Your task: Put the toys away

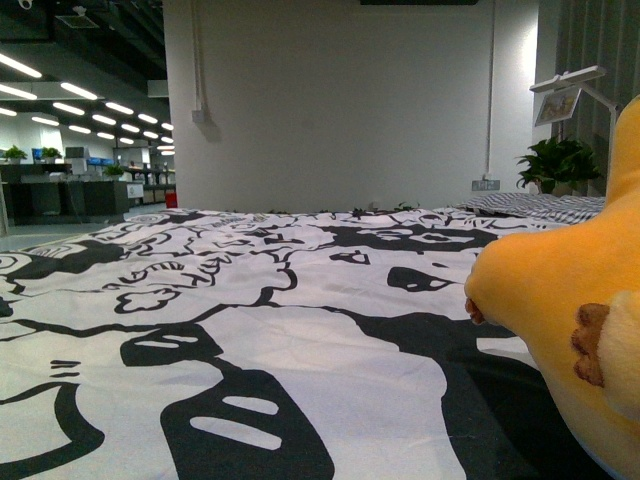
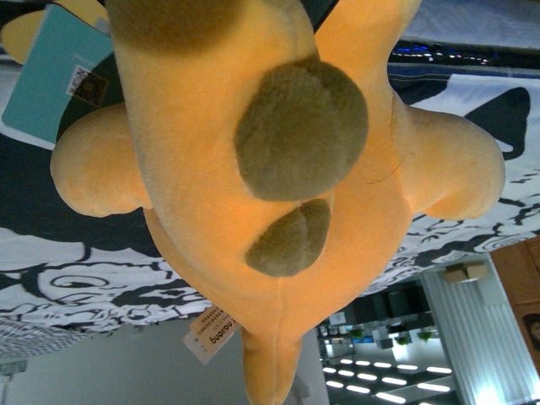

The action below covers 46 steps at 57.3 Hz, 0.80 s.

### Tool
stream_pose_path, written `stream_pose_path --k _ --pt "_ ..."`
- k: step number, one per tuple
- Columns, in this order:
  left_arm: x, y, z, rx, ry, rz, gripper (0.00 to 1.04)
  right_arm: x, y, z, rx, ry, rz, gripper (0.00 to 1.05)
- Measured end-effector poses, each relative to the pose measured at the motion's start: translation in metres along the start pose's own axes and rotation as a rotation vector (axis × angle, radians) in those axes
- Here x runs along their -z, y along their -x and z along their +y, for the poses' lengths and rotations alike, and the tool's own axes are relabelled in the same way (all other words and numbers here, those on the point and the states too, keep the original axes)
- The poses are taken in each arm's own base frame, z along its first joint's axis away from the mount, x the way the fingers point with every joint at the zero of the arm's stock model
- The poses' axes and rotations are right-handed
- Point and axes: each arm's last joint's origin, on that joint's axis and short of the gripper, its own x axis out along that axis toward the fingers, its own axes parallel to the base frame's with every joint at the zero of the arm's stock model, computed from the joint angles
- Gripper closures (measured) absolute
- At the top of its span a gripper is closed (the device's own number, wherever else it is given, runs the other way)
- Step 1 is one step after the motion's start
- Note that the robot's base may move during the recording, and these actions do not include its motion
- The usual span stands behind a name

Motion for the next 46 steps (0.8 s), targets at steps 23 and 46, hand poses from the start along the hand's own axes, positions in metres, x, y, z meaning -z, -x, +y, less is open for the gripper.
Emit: stream_pose_path --k 23,46 --pt "0.0000 0.0000 -0.0003 0.007 0.000 0.000 0.06 0.0002 0.0001 -0.0013 0.034 0.001 -0.005 0.98" --pt "0.0000 0.0000 -0.0003 0.006 0.000 0.000 0.06 0.0002 0.0000 -0.0010 0.025 0.001 -0.003 0.98"
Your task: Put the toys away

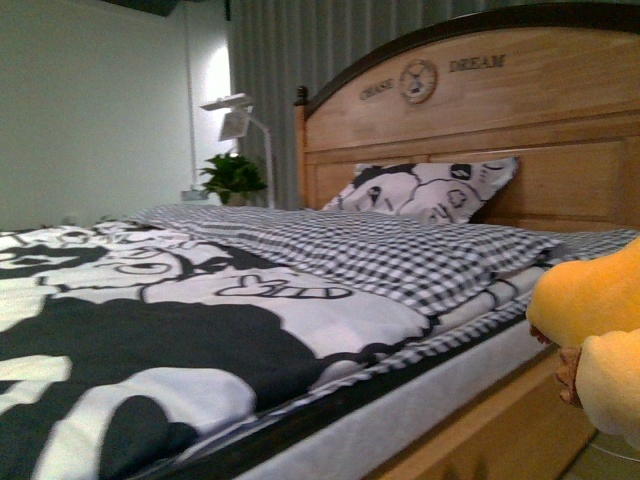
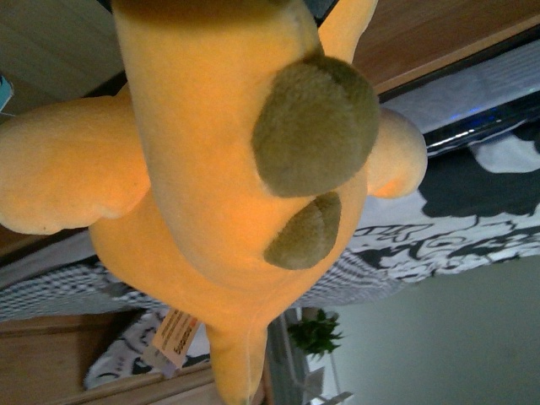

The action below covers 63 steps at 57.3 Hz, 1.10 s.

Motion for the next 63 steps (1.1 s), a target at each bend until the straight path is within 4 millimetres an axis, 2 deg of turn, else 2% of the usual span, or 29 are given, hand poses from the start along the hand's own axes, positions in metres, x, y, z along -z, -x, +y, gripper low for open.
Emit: stream_pose_path --k 63 --pt "0.0000 0.0000 0.0000 0.000 0.000 0.000 0.06 0.0000 0.0001 -0.0001 -0.001 0.001 -0.001 0.98"
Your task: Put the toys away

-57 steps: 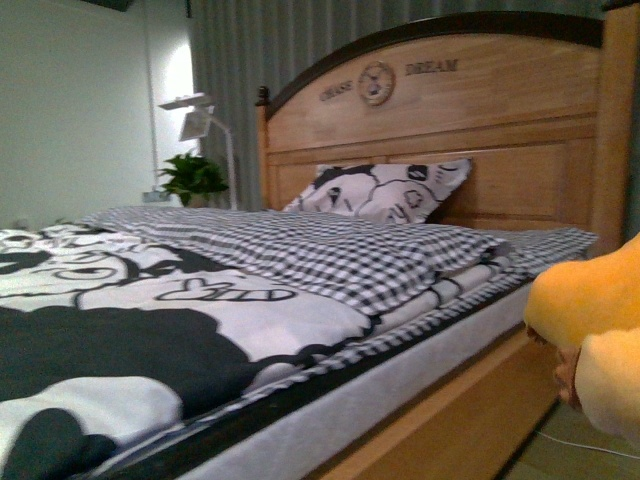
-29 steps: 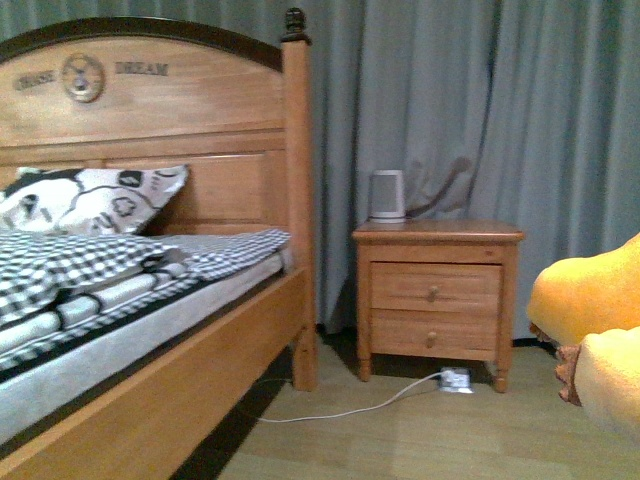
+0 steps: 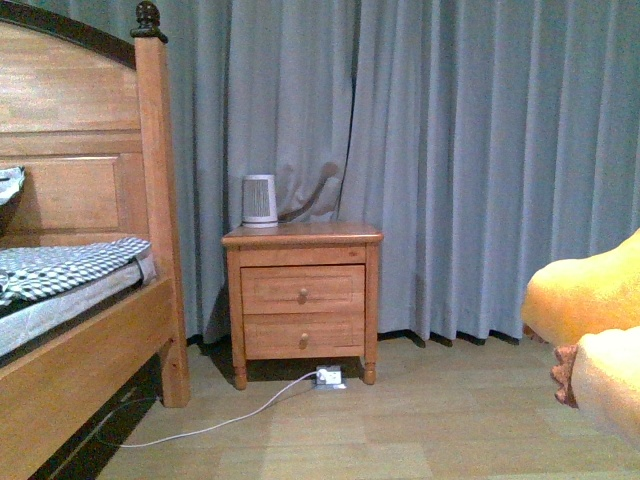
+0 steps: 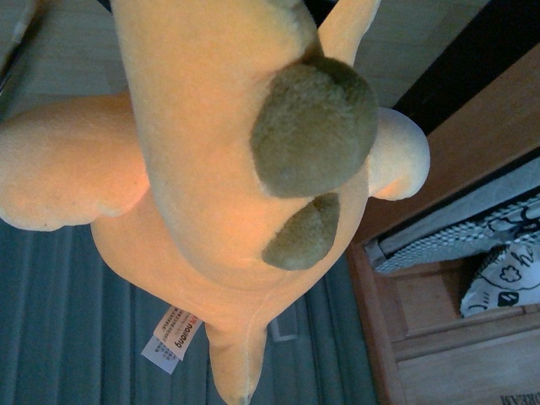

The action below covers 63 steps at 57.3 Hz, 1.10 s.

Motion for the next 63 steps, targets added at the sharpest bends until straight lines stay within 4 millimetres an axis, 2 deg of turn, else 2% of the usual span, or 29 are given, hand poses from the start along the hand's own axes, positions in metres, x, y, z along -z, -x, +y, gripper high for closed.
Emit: stream_pose_path --k 63 --pt "0.0000 0.0000 0.0000 0.000 0.000 0.000 0.06 0.0000 0.0000 -0.0001 0.003 0.000 0.000 0.98"
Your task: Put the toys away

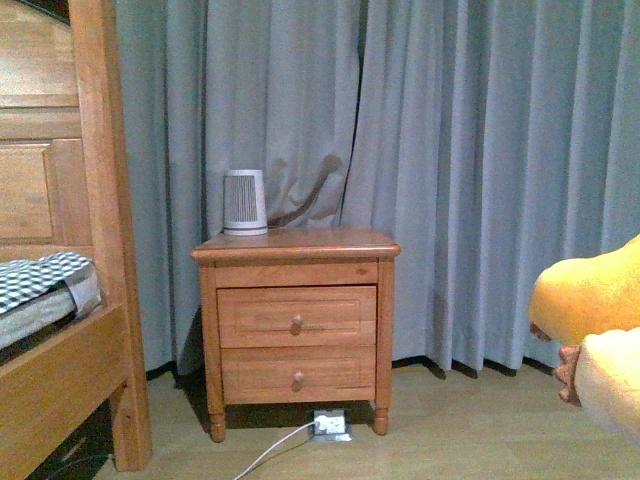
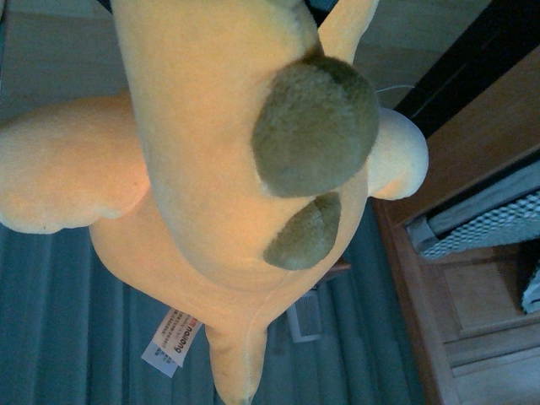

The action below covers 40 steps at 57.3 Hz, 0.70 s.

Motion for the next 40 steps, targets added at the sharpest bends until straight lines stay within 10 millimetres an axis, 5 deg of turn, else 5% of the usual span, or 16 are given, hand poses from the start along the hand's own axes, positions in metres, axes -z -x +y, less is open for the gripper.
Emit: stream_pose_path --k 40 --pt "0.0001 0.0000 0.0000 0.000 0.000 0.000 0.06 0.0000 0.0000 0.0000 -0.001 0.000 0.000 0.98"
